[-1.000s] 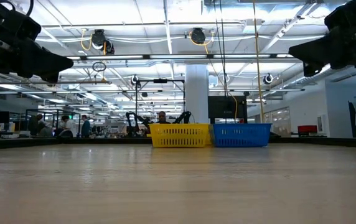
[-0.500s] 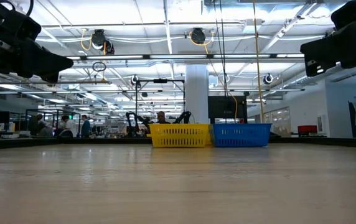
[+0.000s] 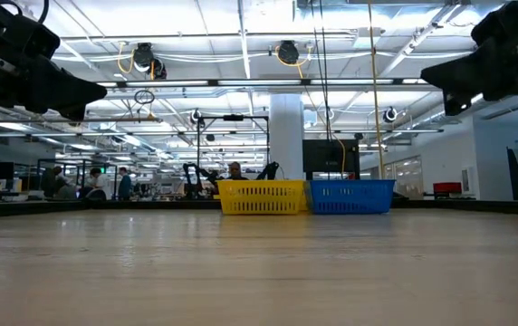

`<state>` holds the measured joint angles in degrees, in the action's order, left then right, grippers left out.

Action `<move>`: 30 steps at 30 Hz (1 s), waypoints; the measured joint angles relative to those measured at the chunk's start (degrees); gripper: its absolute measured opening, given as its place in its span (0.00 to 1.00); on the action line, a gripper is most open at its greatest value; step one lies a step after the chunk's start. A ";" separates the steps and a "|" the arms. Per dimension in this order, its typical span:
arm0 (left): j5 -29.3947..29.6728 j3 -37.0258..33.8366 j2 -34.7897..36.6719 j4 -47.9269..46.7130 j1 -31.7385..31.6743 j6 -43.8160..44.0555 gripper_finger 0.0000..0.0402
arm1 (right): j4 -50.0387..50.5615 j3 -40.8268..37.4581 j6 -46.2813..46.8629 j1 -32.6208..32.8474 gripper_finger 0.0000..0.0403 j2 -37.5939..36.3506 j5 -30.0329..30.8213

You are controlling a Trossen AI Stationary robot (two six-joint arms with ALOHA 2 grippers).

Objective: Pick & Place Travel size toiletries
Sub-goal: Return to Home Position

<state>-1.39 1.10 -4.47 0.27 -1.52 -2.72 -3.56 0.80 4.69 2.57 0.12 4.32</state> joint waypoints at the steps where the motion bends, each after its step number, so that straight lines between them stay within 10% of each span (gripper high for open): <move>1: -0.02 0.00 0.00 0.00 0.00 0.00 0.02 | 1.07 0.00 0.81 -0.13 0.01 0.00 -0.17; 30: -0.01 0.00 -0.02 0.00 0.00 0.00 0.02 | 1.24 0.00 -5.42 -0.38 0.01 1.68 -1.53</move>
<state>-1.40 1.10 -4.49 0.27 -1.52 -2.72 -2.33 0.80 -0.73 2.20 1.80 2.79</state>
